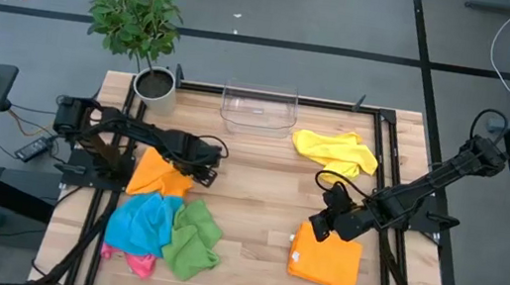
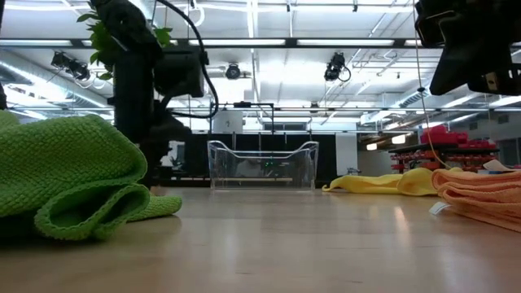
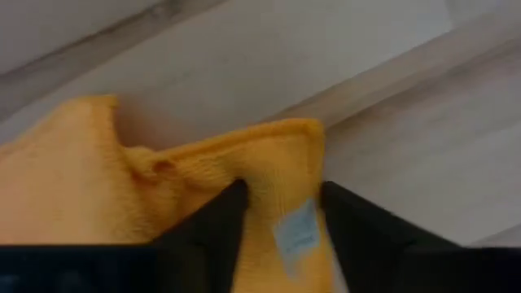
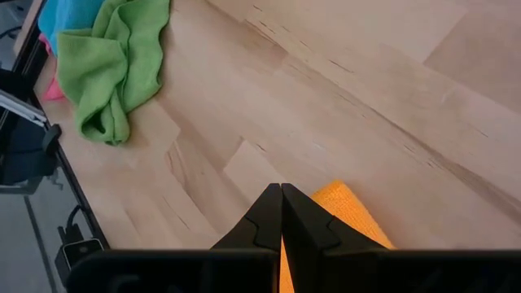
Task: Fold microfiber towels
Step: Fold the orange towel on the table
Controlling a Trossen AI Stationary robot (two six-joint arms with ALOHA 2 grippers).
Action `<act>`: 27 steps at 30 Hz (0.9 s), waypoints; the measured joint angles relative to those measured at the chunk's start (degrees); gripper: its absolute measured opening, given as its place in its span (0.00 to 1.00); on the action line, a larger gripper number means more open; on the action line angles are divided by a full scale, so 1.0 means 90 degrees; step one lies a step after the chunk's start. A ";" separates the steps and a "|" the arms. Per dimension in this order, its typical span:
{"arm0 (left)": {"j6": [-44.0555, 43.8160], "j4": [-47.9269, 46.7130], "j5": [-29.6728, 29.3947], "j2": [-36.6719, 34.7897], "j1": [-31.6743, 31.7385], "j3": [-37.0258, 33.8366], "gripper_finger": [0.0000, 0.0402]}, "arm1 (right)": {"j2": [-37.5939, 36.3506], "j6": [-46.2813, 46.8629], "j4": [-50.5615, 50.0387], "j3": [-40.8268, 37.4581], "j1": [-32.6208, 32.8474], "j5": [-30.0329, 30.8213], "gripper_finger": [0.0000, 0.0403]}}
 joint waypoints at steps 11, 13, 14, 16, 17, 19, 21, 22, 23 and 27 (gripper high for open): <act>0.1681 -0.0597 0.0246 -0.0169 -0.0160 0.2570 0.03 | 0.0000 -0.0580 -0.0021 0.0000 0.0002 0.0169 0.04; 0.2138 -0.0516 0.0405 -0.0176 -0.0311 0.3383 0.02 | 0.0000 -0.0651 -0.0034 0.0000 0.0000 0.0269 0.04; 0.2402 -0.0548 0.0597 -0.0185 -0.0402 0.3765 0.02 | 0.0000 -0.0692 -0.0033 0.0000 0.0000 0.0315 0.04; 0.2894 -0.0579 0.0931 -0.0185 -0.0621 0.4427 0.04 | 0.0000 -0.0816 -0.0024 0.0000 0.0002 0.0367 0.04; 0.3095 -0.0603 0.1044 -0.0185 -0.0748 0.4687 0.06 | 0.0000 -0.0895 0.0015 0.0000 0.0002 0.0379 0.04; 0.3357 -0.0656 0.1084 -0.0192 -0.1041 0.5075 0.07 | 0.0000 -0.1080 0.0058 0.0000 0.0014 0.0379 0.04; 0.3465 -0.0712 0.1082 -0.0197 -0.1330 0.5216 0.07 | 0.0000 -0.1320 0.0184 -0.0002 0.0015 0.0381 0.05; 0.3473 -0.0717 0.1050 -0.0197 -0.1459 0.5195 0.06 | 0.0000 -0.1418 0.0199 -0.0002 0.0015 0.0398 0.06; 0.3439 -0.0673 0.0950 -0.0197 -0.1588 0.5095 0.04 | 0.0000 -0.1504 0.0199 -0.0002 0.0016 0.0426 0.08; 0.2914 -0.0365 0.0468 -0.0134 -0.1995 0.4143 0.03 | 0.0000 -0.1754 0.0253 -0.0002 0.0017 0.0501 0.17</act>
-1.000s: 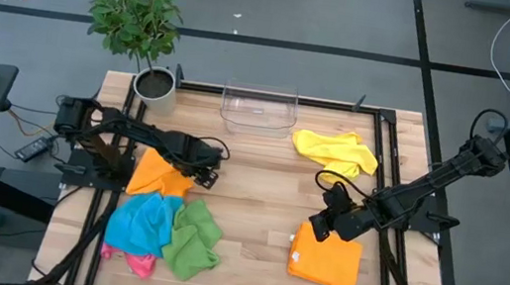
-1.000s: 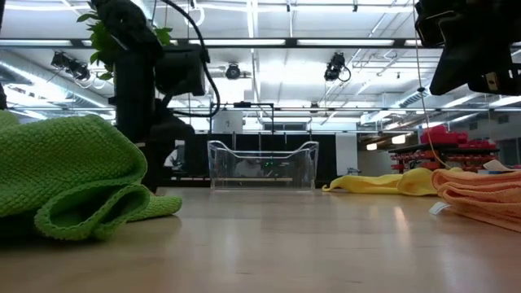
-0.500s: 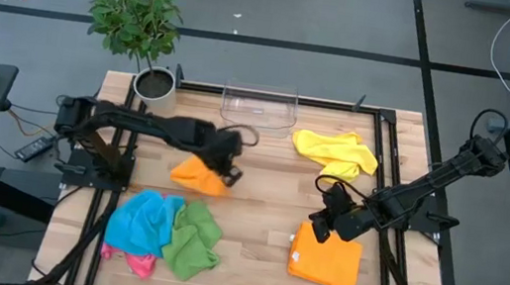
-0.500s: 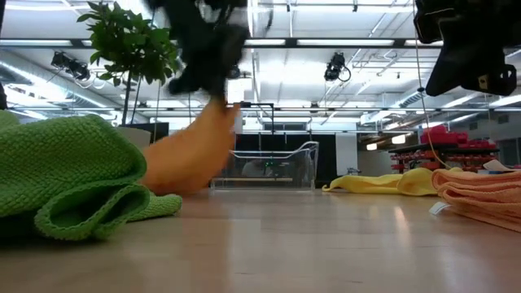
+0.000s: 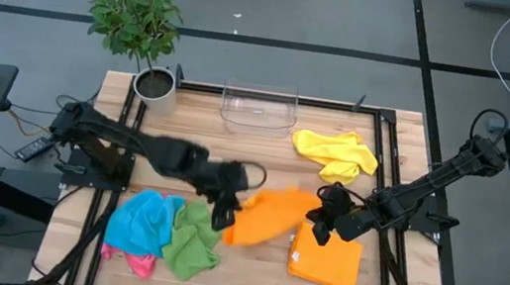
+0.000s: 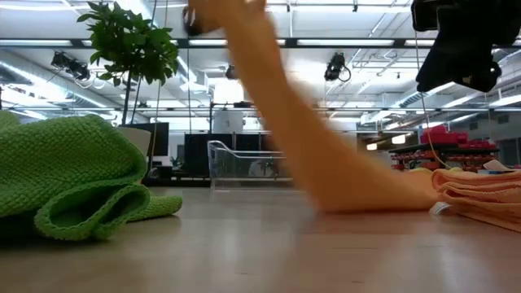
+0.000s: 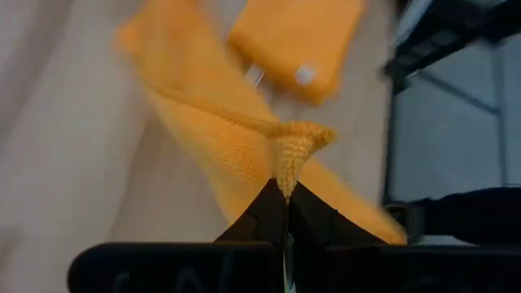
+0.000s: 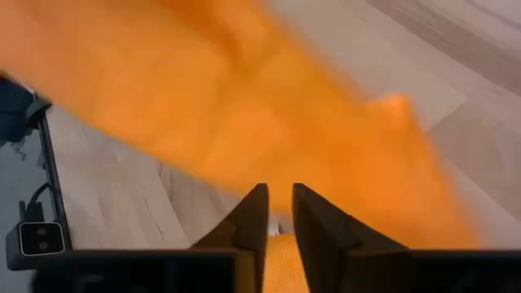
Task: Fold microfiber towels
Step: Fold the orange towel on the table
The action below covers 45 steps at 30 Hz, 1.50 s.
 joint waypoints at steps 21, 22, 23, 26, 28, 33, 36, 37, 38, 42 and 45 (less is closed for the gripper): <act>-0.2159 0.3150 -0.0033 -0.0004 -0.0565 -0.3196 0.14 | 0.0514 -0.1446 -0.0915 -0.0388 -0.2192 -0.2164 0.45; -0.2159 0.3150 -0.0033 -0.0004 -0.0563 -0.3196 0.15 | 0.0504 -0.1598 -0.0789 -0.0502 -0.2322 -0.2332 0.45; -0.2159 0.3150 -0.0037 -0.0004 -0.0563 -0.3196 0.15 | 0.0495 -0.1720 -0.0686 -0.0588 -0.2415 -0.2438 0.45; -0.2153 0.3150 -0.0033 -0.0004 -0.0563 -0.3196 0.17 | 0.0495 -0.2108 -0.0449 -0.0768 -0.2523 -0.2505 0.45; -0.2117 0.3150 -0.0031 -0.0004 -0.0568 -0.3196 0.19 | 0.0495 -0.2308 -0.0230 -0.0830 -0.2510 -0.2541 0.45; -0.2063 0.3148 -0.0031 -0.0016 -0.0564 -0.3196 0.24 | 0.0495 -0.2385 -0.0209 -0.0919 -0.2504 -0.2580 0.40; -0.1983 0.3136 0.0009 -0.0125 -0.0568 -0.3196 0.31 | 0.0495 -0.2405 -0.0204 -0.0976 -0.2502 -0.2588 0.31; -0.1969 0.3112 0.0015 -0.0190 -0.0568 -0.3196 0.34 | 0.0495 -0.2434 -0.0204 -0.0988 -0.2501 -0.2603 0.27; -0.1920 0.3078 0.0015 -0.0264 -0.0568 -0.3196 0.38 | 0.0495 -0.2471 -0.0206 -0.0993 -0.2501 -0.2600 0.22; -0.1761 0.2858 0.0013 -0.0535 -0.0495 -0.3194 0.51 | 0.0495 -0.2640 -0.0118 -0.0993 -0.2501 -0.2527 0.03; -0.1754 0.2650 -0.0009 -0.0580 -0.0383 -0.3186 0.58 | 0.0495 -0.2620 -0.0078 -0.0993 -0.2501 -0.2449 0.02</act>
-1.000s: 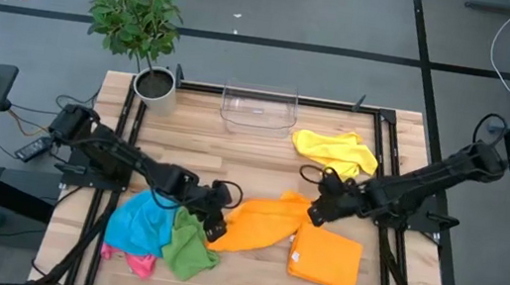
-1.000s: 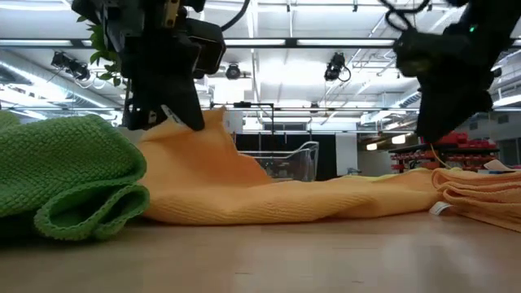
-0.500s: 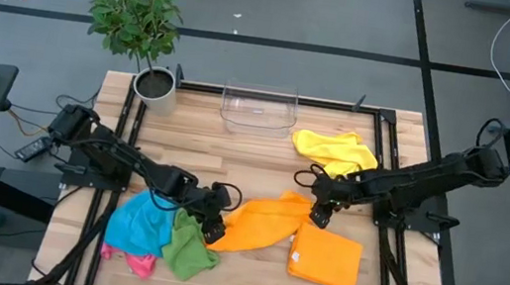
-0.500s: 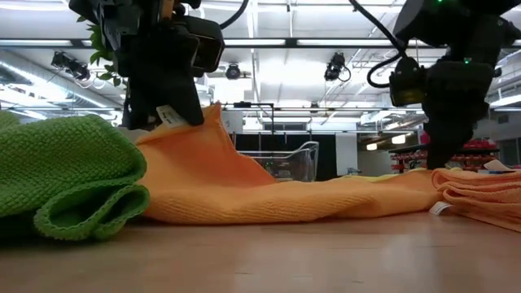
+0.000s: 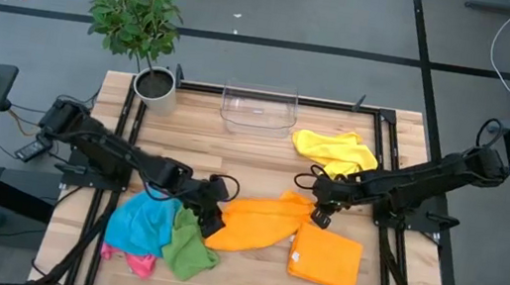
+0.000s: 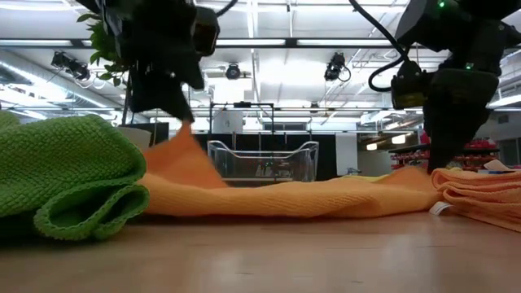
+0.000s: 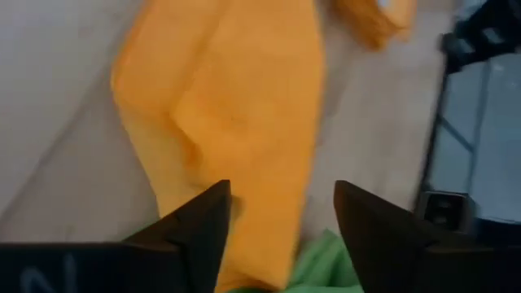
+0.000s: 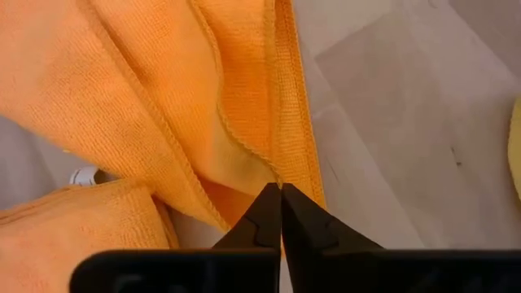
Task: Fold microfiber towels
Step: Fold the orange towel on the table
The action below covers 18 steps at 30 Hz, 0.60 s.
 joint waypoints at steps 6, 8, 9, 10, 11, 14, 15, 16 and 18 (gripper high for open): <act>0.0071 -0.0678 -0.0444 0.0174 -0.0007 -0.0002 0.60 | 0.0000 0.0007 0.0025 0.0000 0.0000 0.0042 0.01; -0.0073 -0.1037 -0.0942 0.0185 0.0007 -0.0011 0.59 | 0.0000 0.0031 0.0048 0.0000 0.0000 0.0044 0.01; -0.0149 -0.1094 -0.1106 0.0177 0.0042 -0.0012 0.59 | 0.0000 0.0067 0.0073 0.0000 0.0000 0.0052 0.01; -0.0287 -0.1085 -0.1149 0.0171 0.0093 -0.0011 0.59 | 0.0000 0.0074 0.0081 0.0000 0.0000 0.0059 0.01; -0.0423 -0.1108 -0.1145 0.0168 0.0150 -0.0005 0.59 | 0.0000 0.0073 0.0092 0.0000 0.0000 0.0059 0.01; -0.0735 -0.1432 -0.1111 0.0173 0.0280 -0.0003 0.59 | 0.0000 0.0073 0.0146 0.0000 0.0000 0.0061 0.01; -0.0821 -0.1585 -0.1096 0.0180 0.0338 -0.0002 0.59 | 0.0000 0.0073 0.0153 0.0000 0.0000 0.0059 0.01; -0.0971 -0.1797 -0.1054 0.0182 0.0407 -0.0005 0.59 | 0.0000 0.0073 0.0170 0.0000 0.0000 0.0061 0.01; -0.1070 -0.2073 -0.0794 0.0187 0.0572 -0.0010 0.59 | 0.0000 0.0073 0.0192 0.0000 0.0000 0.0059 0.01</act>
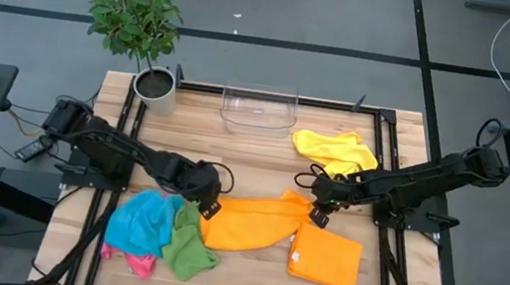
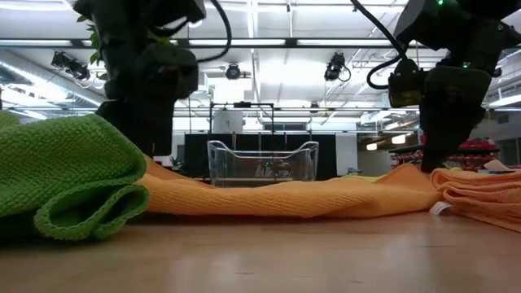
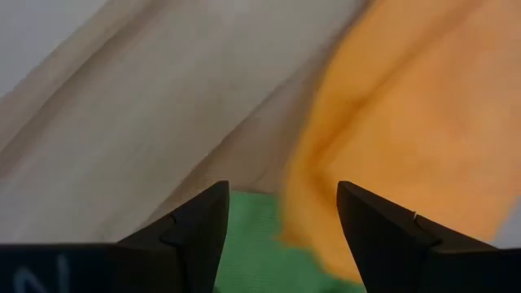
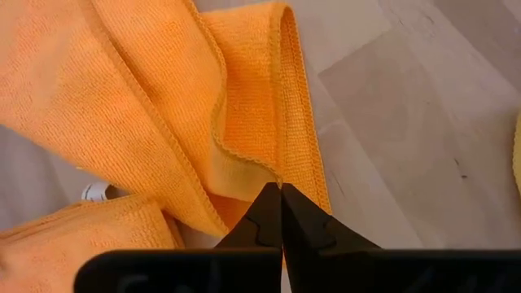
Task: Fold microfiber towels
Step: Fold the orange towel on the table
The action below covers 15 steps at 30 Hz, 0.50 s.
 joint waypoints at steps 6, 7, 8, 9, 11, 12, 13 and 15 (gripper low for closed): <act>0.0154 -0.0013 0.0725 0.0000 0.0331 0.0000 0.58 | 0.0000 0.0036 0.0002 0.0000 0.0000 0.0002 0.01; 0.0165 -0.0016 0.0812 0.0002 0.0346 0.0000 0.58 | 0.0000 0.0056 0.0002 0.0000 0.0000 0.0000 0.01; 0.0165 -0.0016 0.0925 0.0031 0.0360 0.0003 0.58 | 0.0000 0.0076 0.0000 0.0000 0.0000 0.0002 0.01; 0.0170 -0.0013 0.1042 0.0051 0.0363 0.0005 0.58 | 0.0000 0.0080 0.0002 0.0000 0.0000 0.0002 0.01; 0.0174 -0.0096 0.1192 0.0074 0.0343 0.0002 0.57 | 0.0000 0.0081 0.0001 0.0000 0.0000 0.0002 0.00; 0.0200 -0.0069 0.1200 0.0109 0.0319 0.0006 0.57 | 0.0000 0.0085 0.0001 0.0000 0.0000 0.0004 0.00; 0.0223 -0.0066 0.1202 0.0140 0.0297 0.0008 0.56 | 0.0000 0.0086 0.0002 0.0000 0.0000 0.0011 0.00; 0.0239 -0.0107 0.1199 0.0146 0.0285 -0.0002 0.55 | 0.0000 0.0090 0.0008 0.0000 0.0000 0.0027 0.00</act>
